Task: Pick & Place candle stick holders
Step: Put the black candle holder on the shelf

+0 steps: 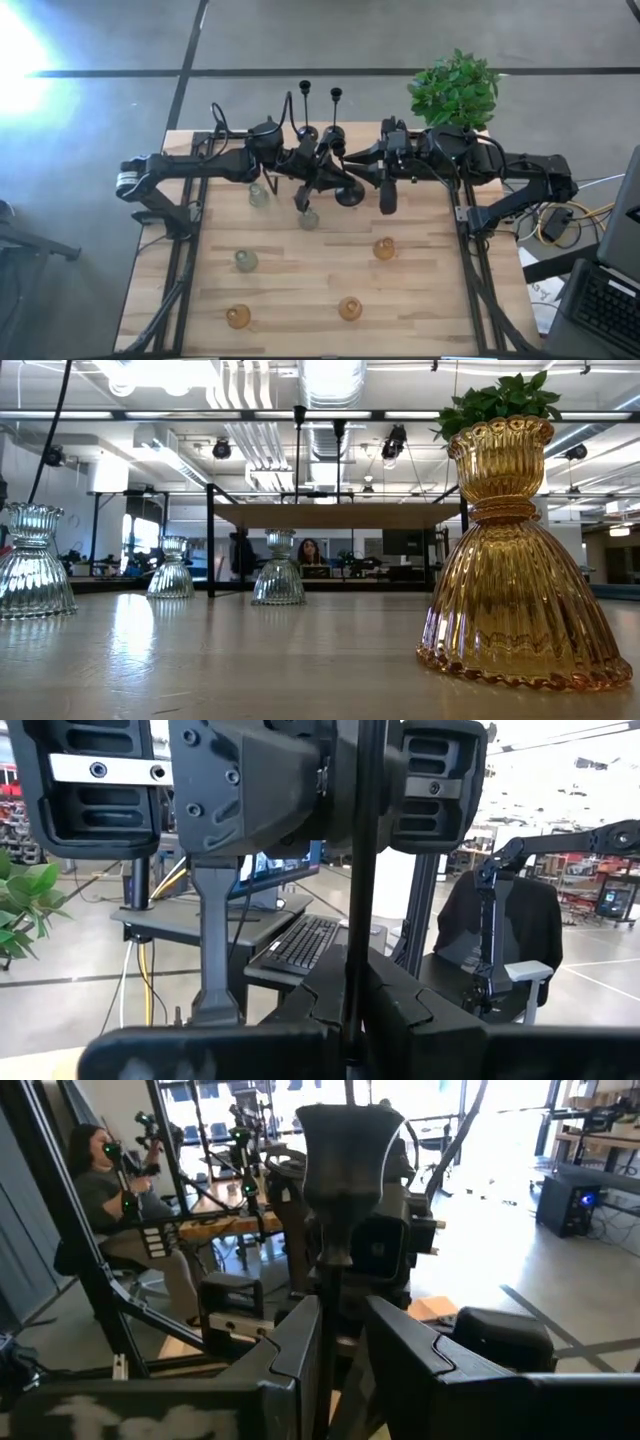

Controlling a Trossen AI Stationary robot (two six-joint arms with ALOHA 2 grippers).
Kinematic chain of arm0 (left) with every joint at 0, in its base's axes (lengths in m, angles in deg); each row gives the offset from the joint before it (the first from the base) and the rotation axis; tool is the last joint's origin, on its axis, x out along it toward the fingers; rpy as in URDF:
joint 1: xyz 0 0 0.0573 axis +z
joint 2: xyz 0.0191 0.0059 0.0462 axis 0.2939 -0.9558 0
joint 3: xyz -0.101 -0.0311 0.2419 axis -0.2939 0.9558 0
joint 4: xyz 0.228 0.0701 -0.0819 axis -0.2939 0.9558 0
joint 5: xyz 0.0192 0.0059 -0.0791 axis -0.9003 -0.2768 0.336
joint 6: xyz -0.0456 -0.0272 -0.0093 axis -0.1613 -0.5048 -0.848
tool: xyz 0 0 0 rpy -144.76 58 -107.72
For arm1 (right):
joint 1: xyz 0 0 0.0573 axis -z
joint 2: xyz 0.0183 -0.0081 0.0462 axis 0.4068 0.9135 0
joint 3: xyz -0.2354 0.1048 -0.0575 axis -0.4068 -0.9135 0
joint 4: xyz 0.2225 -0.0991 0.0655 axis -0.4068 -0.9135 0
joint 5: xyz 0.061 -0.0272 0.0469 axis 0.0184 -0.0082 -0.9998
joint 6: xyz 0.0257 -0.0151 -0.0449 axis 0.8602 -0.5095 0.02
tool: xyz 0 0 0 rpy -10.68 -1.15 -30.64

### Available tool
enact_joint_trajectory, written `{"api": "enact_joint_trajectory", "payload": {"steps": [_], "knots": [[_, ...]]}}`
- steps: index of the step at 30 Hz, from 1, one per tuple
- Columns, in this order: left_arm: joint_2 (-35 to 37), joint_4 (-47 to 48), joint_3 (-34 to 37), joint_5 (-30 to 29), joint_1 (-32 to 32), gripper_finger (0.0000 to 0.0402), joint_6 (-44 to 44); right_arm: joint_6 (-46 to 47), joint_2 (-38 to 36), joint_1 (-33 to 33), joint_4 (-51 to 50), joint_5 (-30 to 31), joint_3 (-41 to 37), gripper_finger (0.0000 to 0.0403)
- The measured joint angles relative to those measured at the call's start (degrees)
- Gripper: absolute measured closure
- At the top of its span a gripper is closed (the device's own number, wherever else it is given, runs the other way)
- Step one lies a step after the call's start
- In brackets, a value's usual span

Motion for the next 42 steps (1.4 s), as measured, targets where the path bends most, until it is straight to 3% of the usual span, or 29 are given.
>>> {"api": "enact_joint_trajectory", "payload": {"steps": [10, 20, 26, 28, 33, 38, 42], "knots": [[0.0, 0.8, 0.0, 0.0, 0.1, 0.0384, 0.1, 0.1, 0.9, 0.0, 1.7, -1.3, 0.0, 0.0330], [0.0, 1.2, 0.0, 0.1, 0.1, 0.0384, 0.6, -1.3, 1.3, 0.0, 1.8, -1.3, 0.0, 0.0386], [0.0, 2.1, 0.0, 0.1, 0.2, 0.0384, 0.7, -1.7, 1.3, 0.0, 1.6, -1.2, 0.0, 0.0390], [0.0, 2.3, 0.0, -0.6, 0.3, 0.0369, 0.2, -1.7, 1.1, 0.0, 1.4, -1.0, 0.0, 0.0391], [1.4, 8.1, 0.0, -4.6, 1.8, 0.0284, 2.0, -0.9, -0.5, -0.4, -2.3, 5.3, 0.0, 0.0392], [6.7, 24.9, 0.0, -13.9, 5.5, 0.0212, 7.5, -0.2, -2.4, -2.1, -9.2, 15.6, -0.3, 0.0393], [12.4, 34.7, 0.1, -23.8, 8.0, 0.0185, 10.6, 1.5, -3.9, -2.2, -8.5, 19.8, -5.3, 0.0393]]}}
